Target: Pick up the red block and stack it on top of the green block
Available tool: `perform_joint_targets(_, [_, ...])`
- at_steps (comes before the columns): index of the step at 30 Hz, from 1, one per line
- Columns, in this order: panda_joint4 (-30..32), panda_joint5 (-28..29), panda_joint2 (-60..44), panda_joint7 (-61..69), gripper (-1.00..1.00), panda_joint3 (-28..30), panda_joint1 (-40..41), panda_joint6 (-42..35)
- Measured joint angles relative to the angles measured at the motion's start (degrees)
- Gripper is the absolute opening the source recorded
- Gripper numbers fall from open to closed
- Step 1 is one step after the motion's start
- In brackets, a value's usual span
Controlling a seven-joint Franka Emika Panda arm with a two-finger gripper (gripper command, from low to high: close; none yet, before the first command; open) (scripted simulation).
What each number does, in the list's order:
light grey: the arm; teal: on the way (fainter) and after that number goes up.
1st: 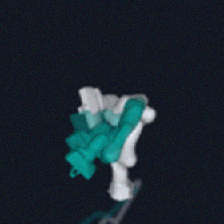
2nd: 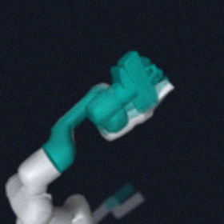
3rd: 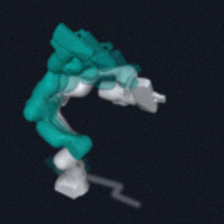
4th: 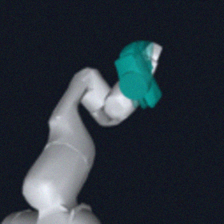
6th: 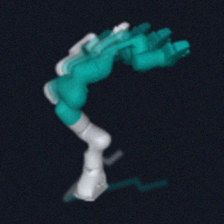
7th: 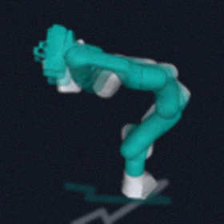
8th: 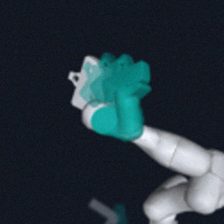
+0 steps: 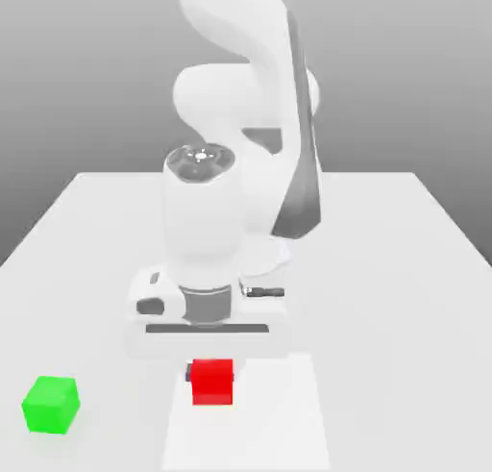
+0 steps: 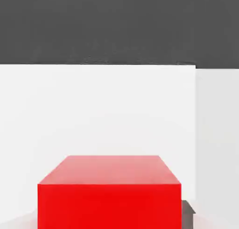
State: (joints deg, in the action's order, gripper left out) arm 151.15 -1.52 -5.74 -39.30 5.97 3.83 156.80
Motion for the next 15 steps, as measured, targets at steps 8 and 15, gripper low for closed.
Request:
perform_joint_targets(8, [-10.64,-5.81,-6.98,-5.94,-1.0,8.99,11.59,-4.17])
perform_joint_targets(15, [-11.2,-8.2,-10.87,-4.52,1.0,7.89,12.83,-1.03])
